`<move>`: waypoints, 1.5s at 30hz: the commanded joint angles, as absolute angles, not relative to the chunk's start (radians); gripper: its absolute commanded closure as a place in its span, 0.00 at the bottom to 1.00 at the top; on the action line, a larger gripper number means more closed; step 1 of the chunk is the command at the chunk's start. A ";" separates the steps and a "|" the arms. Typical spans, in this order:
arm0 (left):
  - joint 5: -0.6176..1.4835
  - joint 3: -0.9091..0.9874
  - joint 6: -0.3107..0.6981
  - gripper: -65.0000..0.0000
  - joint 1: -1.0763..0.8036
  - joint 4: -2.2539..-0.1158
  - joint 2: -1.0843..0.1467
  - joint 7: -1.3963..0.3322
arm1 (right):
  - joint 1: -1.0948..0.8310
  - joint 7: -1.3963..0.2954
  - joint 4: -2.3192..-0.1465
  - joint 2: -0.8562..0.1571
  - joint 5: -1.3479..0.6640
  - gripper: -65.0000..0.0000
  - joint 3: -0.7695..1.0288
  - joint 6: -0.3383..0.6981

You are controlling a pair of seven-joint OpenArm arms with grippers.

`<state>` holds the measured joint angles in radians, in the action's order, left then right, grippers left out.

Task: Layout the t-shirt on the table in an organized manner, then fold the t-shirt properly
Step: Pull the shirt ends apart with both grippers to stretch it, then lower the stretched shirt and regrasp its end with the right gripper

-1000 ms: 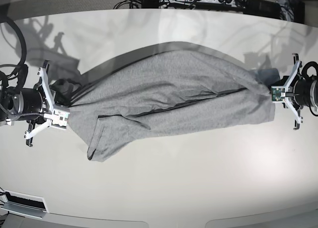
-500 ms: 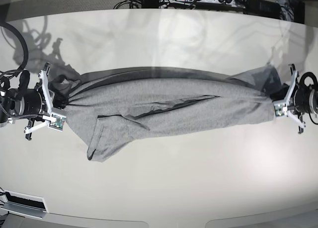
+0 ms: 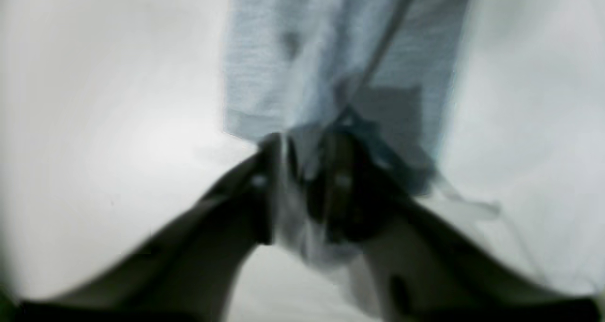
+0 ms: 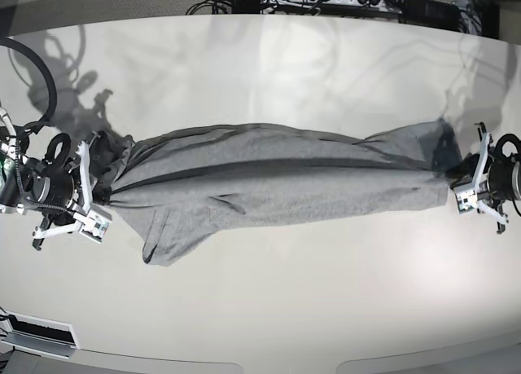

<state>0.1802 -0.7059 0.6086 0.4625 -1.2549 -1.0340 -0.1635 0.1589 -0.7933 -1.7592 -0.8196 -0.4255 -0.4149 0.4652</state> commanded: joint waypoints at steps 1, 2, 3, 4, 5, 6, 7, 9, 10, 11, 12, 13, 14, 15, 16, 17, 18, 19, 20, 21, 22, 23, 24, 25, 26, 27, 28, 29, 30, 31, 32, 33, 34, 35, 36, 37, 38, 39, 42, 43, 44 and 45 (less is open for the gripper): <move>0.200 -0.691 0.563 0.63 0.489 -1.254 -1.061 -0.158 | 0.184 -0.776 -1.770 -0.840 -0.429 0.67 -0.401 0.453; 0.215 -0.691 0.533 0.57 0.488 -1.253 -1.061 -0.162 | 0.183 -0.768 -1.770 -0.840 -0.429 0.60 -0.401 0.453; 0.223 -0.691 0.513 0.52 0.489 -1.254 -1.061 -0.176 | 0.183 -0.763 -1.770 -0.840 -0.429 0.56 -0.401 0.453; 0.223 -0.691 0.496 0.49 0.489 -1.254 -1.061 -0.188 | 0.183 -0.762 -1.770 -0.840 -0.429 0.53 -0.401 0.452; 0.223 -0.691 0.482 0.47 0.489 -1.254 -1.061 -0.192 | 0.183 -0.762 -1.770 -0.840 -0.428 0.53 -0.401 0.452; 0.223 -0.691 0.472 0.47 0.492 -1.254 -1.061 -0.193 | 0.183 -0.762 -1.770 -0.840 -0.421 0.53 -0.401 0.449; 0.223 -0.691 0.466 0.47 0.492 -1.254 -1.061 -0.205 | 0.184 -0.762 -1.770 -0.840 -0.412 0.53 -0.401 0.437; 0.223 -0.691 0.464 0.47 0.498 -1.255 -1.061 -0.242 | 0.186 -0.764 -1.770 -0.840 -0.415 0.53 -0.401 0.425; 0.226 -0.691 0.463 0.47 0.499 -1.254 -1.061 -0.255 | 0.186 -0.764 -1.770 -0.840 -0.420 0.53 -0.401 0.426; 0.245 -0.691 0.478 0.47 0.499 -1.254 -1.061 -0.272 | 0.186 -0.764 -1.772 -0.839 -0.436 0.53 -0.401 0.437; 0.261 -0.691 0.521 0.47 0.500 -1.254 -1.062 -0.286 | 0.186 -0.765 -1.772 -0.840 -0.471 0.53 -0.401 0.461; 0.273 -0.691 0.589 0.47 0.499 -1.255 -1.064 -0.291 | 0.186 -0.779 -1.772 -0.839 -0.516 0.53 -0.401 0.495; 0.276 -0.691 0.669 0.47 0.499 -1.255 -1.064 -0.290 | 0.183 -0.799 -1.772 -0.838 -0.567 0.53 -0.401 0.537; 0.276 -0.691 0.698 0.47 0.498 -1.255 -1.064 -0.290 | 0.181 -0.823 -1.772 -0.833 -0.613 0.53 -0.401 0.574; 0.276 -0.692 0.698 0.47 0.495 -1.254 -1.063 -0.290 | 0.177 -0.850 -1.772 -0.824 -0.654 0.53 -0.401 0.602; 0.290 -0.692 0.698 0.47 0.487 -1.258 -1.062 -0.289 | 0.174 -0.875 -1.772 -0.812 -0.688 0.53 -0.402 0.615; 0.295 -0.692 0.698 0.47 0.484 -1.258 -1.061 -0.289 | 0.169 -0.896 -1.772 -0.799 -0.711 0.53 -0.402 0.619; 0.302 -0.692 0.698 0.47 0.482 -1.259 -1.060 -0.289 | 0.163 -0.902 -1.772 -0.784 -0.713 0.53 -0.402 0.617; 0.306 -0.692 0.698 0.47 0.479 -1.259 -1.058 -0.289 | 0.155 -0.901 -1.772 -0.770 -0.706 0.53 -0.402 0.612; 0.305 -0.692 0.698 0.47 0.477 -1.259 -1.055 -0.289 | 0.142 -0.896 -1.772 -0.756 -0.699 0.53 -0.402 0.607; 0.305 -0.692 0.698 0.47 0.474 -1.259 -1.052 -0.290 | 0.127 -0.892 -1.771 -0.741 -0.690 0.52 -0.402 0.605; 0.305 -0.692 0.698 0.47 0.470 -1.259 -1.051 -0.290 | 0.110 -0.885 -1.771 -0.723 -0.664 0.48 -0.402 0.602; 0.305 -0.692 0.698 0.47 0.465 -1.259 -1.049 -0.290 | 0.091 -0.873 -1.769 -0.706 -0.623 0.43 -0.402 0.598; 0.305 -0.692 0.698 0.47 0.460 -1.259 -1.049 -0.289 | 0.073 -0.857 -1.767 -0.688 -0.575 0.39 -0.402 0.590; 0.305 -0.692 0.698 0.47 0.456 -1.259 -1.047 -0.289 | 0.056 -0.837 -1.763 -0.673 -0.526 0.36 -0.402 0.572; 0.305 -0.692 0.698 0.47 0.450 -1.259 -1.047 -0.289 | 0.039 -0.812 -1.760 -0.661 -0.477 0.35 -0.402 0.549; 0.305 -0.692 0.698 0.47 0.445 -1.259 -1.046 -0.289 | 0.024 -0.789 -1.756 -0.652 -0.438 0.35 -0.402 0.526; 0.305 -0.692 0.698 0.47 0.442 -1.259 -1.044 -0.289 | 0.009 -0.768 -1.749 -0.645 -0.409 0.35 -0.402 0.506; 0.305 -0.692 0.698 0.47 0.437 -1.259 -1.044 -0.289 | -0.005 -0.746 -1.739 -0.640 -0.390 0.35 -0.402 0.492; 0.306 -0.692 0.698 0.47 0.432 -1.259 -1.042 -0.289 | -0.017 -0.724 -1.724 -0.635 -0.377 0.35 -0.402 0.488; 0.305 -0.692 0.698 0.47 0.430 -1.259 -1.040 -0.289 | -0.025 -0.701 -1.705 -0.629 -0.354 0.35 -0.402 0.478; 0.305 -0.692 0.698 0.47 0.427 -1.258 -1.038 -0.289 | -0.030 -0.683 -1.682 -0.620 -0.330 0.35 -0.402 0.462; 0.305 -0.692 0.698 0.47 0.427 -1.258 -1.034 -0.289 | -0.031 -0.668 -1.658 -0.609 -0.301 0.35 -0.402 0.437; 0.305 -0.692 0.698 0.47 0.427 -1.258 -1.029 -0.289 | -0.030 -0.661 -1.634 -0.596 -0.276 0.35 -0.402 0.415; 0.306 -0.692 0.698 0.47 0.427 -1.258 -1.026 -0.288 | -0.029 -0.653 -1.612 -0.583 -0.253 0.35 -0.402 0.402; 0.309 -0.692 0.698 0.47 0.427 -1.258 -1.021 -0.289 | -0.028 -0.646 -1.591 -0.572 -0.240 0.35 -0.402 0.400; 0.309 -0.692 0.698 0.47 0.427 -1.258 -1.016 -0.289 | -0.028 -0.641 -1.574 -0.561 -0.229 0.36 -0.402 0.399; 0.309 -0.692 0.698 0.47 0.427 -1.258 -1.012 -0.289 | -0.028 -0.638 -1.560 -0.550 -0.226 0.36 -0.402 0.399; 0.321 -0.692 0.698 0.47 0.427 -1.258 -1.000 -0.289 | -0.025 -0.626 -1.551 -0.537 -0.217 0.40 -0.402 0.354; 0.328 -0.692 0.698 0.47 0.427 -1.258 -0.997 -0.289 | -0.022 -0.614 -1.551 -0.533 -0.194 0.44 -0.402 0.326; 0.332 -0.692 0.698 0.47 0.427 -1.258 -0.996 -0.289 | -0.022 -0.604 -1.551 -0.529 -0.160 0.49 -0.402 0.289; 0.334 -0.692 0.698 0.47 0.427 -1.258 -0.995 -0.289 | -0.022 -0.596 -1.551 -0.526 -0.130 0.56 -0.401 0.255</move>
